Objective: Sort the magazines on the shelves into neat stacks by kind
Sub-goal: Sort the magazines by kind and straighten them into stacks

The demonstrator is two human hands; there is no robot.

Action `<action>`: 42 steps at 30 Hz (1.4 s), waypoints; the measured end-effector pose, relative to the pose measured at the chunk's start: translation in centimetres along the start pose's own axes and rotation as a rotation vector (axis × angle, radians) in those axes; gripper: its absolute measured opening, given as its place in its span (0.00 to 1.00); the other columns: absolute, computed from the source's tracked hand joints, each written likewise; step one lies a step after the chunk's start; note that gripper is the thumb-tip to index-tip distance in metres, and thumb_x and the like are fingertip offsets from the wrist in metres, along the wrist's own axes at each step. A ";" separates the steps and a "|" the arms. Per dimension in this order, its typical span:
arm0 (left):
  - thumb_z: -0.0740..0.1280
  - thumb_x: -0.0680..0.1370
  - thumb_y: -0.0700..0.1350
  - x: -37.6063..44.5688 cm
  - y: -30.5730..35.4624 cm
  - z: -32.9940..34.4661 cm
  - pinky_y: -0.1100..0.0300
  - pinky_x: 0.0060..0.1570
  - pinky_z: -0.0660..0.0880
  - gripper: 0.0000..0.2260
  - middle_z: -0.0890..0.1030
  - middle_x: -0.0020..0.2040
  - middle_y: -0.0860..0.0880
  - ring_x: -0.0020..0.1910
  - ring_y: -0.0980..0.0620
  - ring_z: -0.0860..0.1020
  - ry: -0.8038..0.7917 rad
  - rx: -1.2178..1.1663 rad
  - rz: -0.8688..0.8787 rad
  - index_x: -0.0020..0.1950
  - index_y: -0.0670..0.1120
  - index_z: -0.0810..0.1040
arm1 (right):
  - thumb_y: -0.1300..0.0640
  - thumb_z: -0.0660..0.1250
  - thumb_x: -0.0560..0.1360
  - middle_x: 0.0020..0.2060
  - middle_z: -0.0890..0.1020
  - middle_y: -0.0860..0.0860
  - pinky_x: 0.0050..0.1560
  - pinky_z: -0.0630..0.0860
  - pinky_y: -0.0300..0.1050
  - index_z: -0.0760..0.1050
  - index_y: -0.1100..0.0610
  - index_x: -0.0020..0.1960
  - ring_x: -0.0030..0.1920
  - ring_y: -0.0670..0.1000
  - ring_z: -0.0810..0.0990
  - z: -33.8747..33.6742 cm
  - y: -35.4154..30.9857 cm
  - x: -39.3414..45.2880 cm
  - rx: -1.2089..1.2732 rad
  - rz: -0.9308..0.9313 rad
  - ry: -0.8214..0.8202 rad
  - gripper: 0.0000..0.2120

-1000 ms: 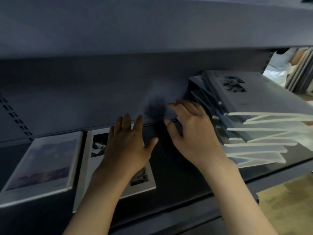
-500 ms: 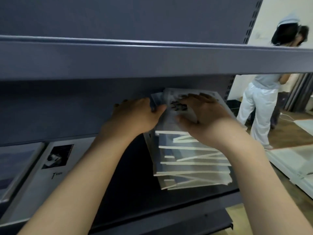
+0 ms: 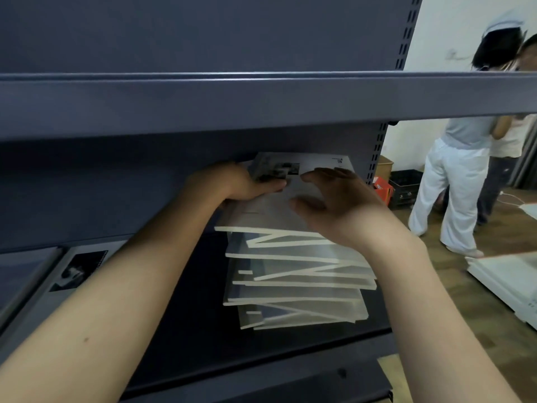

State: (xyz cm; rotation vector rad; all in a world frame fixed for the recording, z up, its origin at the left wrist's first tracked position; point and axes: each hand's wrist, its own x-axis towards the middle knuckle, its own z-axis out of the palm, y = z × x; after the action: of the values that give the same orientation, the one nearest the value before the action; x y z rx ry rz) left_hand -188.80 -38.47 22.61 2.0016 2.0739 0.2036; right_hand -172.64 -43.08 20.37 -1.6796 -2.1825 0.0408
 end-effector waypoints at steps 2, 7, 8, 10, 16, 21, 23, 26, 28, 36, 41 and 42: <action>0.59 0.71 0.69 0.0 0.0 0.1 0.62 0.27 0.64 0.22 0.71 0.34 0.49 0.31 0.53 0.71 -0.017 -0.046 0.008 0.39 0.50 0.71 | 0.42 0.56 0.78 0.69 0.69 0.48 0.69 0.61 0.47 0.64 0.49 0.72 0.71 0.52 0.63 0.1 0.1 0.2 0.030 0.002 -0.015 0.24; 0.65 0.70 0.66 0.4 -0.9 0.0 0.63 0.27 0.64 0.20 0.74 0.34 0.52 0.32 0.56 0.73 -0.009 -0.202 -0.039 0.35 0.49 0.71 | 0.40 0.56 0.78 0.69 0.70 0.49 0.68 0.63 0.47 0.65 0.49 0.71 0.70 0.53 0.64 0.4 0.6 0.2 0.091 0.030 -0.026 0.24; 0.66 0.69 0.65 0.4 -1.3 -0.1 0.62 0.28 0.66 0.20 0.76 0.35 0.52 0.33 0.56 0.74 -0.006 -0.221 -0.043 0.35 0.49 0.72 | 0.40 0.56 0.78 0.69 0.70 0.50 0.68 0.64 0.47 0.65 0.49 0.71 0.70 0.53 0.64 0.3 0.8 0.1 0.094 0.034 -0.026 0.25; 0.69 0.68 0.65 0.4 -2.5 -0.1 0.63 0.33 0.71 0.19 0.79 0.38 0.51 0.36 0.54 0.77 0.011 -0.279 -0.045 0.39 0.48 0.77 | 0.39 0.56 0.77 0.70 0.69 0.50 0.68 0.64 0.48 0.64 0.49 0.72 0.70 0.53 0.64 0.2 1.1 0.1 0.100 0.048 -0.036 0.27; 0.69 0.72 0.56 -1.5 -7.2 -0.5 0.60 0.45 0.75 0.12 0.83 0.45 0.48 0.42 0.49 0.81 0.055 -0.527 -0.048 0.50 0.50 0.79 | 0.42 0.58 0.78 0.64 0.74 0.54 0.58 0.71 0.46 0.66 0.51 0.70 0.63 0.56 0.72 -0.6 2.0 0.7 0.124 0.078 -0.067 0.23; 0.66 0.76 0.51 -3.6 -10.8 0.8 0.59 0.45 0.74 0.02 0.83 0.42 0.50 0.44 0.48 0.80 0.130 -0.632 -0.068 0.44 0.55 0.75 | 0.46 0.61 0.77 0.55 0.77 0.56 0.41 0.68 0.41 0.73 0.59 0.58 0.52 0.55 0.76 -0.7 2.6 2.3 0.127 0.142 -0.083 0.18; 0.65 0.76 0.51 -4.0 -11.9 1.3 0.60 0.42 0.74 0.03 0.84 0.36 0.53 0.41 0.50 0.80 0.148 -0.643 -0.077 0.44 0.54 0.77 | 0.46 0.62 0.76 0.40 0.77 0.54 0.33 0.65 0.40 0.72 0.59 0.40 0.41 0.53 0.74 -0.5 2.7 2.9 0.145 0.171 -0.066 0.16; 0.66 0.75 0.55 -3.6 -14.2 2.4 0.49 0.52 0.77 0.12 0.85 0.46 0.47 0.46 0.44 0.82 0.177 -0.646 -0.092 0.52 0.50 0.79 | 0.43 0.62 0.75 0.32 0.73 0.53 0.41 0.66 0.42 0.68 0.59 0.32 0.44 0.57 0.75 -0.4 2.3 3.5 0.119 0.198 -0.034 0.22; 0.67 0.72 0.61 -2.8 -16.2 3.0 0.40 0.55 0.75 0.19 0.83 0.50 0.42 0.50 0.39 0.81 0.220 -0.583 -0.099 0.54 0.48 0.78 | 0.40 0.62 0.75 0.42 0.77 0.56 0.45 0.66 0.44 0.72 0.61 0.40 0.53 0.59 0.75 -0.3 2.0 4.3 0.061 0.221 -0.024 0.23; 0.66 0.63 0.74 -0.1 -21.3 3.5 0.40 0.51 0.77 0.32 0.84 0.48 0.48 0.47 0.43 0.82 0.199 -0.504 -0.109 0.56 0.53 0.76 | 0.34 0.67 0.70 0.55 0.75 0.56 0.49 0.69 0.49 0.70 0.55 0.50 0.61 0.61 0.73 -1.3 -0.2 7.9 -0.079 0.271 -0.258 0.25; 0.68 0.66 0.68 -0.4 -20.7 3.9 0.39 0.54 0.76 0.26 0.84 0.49 0.45 0.49 0.41 0.82 0.217 -0.563 -0.053 0.54 0.51 0.78 | 0.35 0.71 0.67 0.49 0.71 0.55 0.55 0.72 0.53 0.68 0.56 0.53 0.61 0.61 0.73 -2.1 -1.2 8.5 -0.084 0.276 -0.351 0.28; 0.68 0.66 0.68 -0.3 -21.0 4.0 0.39 0.54 0.76 0.26 0.84 0.49 0.45 0.49 0.41 0.82 0.219 -0.571 -0.045 0.54 0.51 0.78 | 0.35 0.70 0.67 0.52 0.72 0.55 0.57 0.71 0.54 0.69 0.56 0.58 0.62 0.61 0.72 -2.1 -1.1 8.5 -0.089 0.287 -0.354 0.31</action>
State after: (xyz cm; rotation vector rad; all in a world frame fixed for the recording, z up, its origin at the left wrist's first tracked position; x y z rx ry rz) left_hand -207.84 -40.07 13.07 1.6343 1.8852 0.9258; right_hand -174.80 -35.92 24.99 -2.1653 -2.1869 0.3474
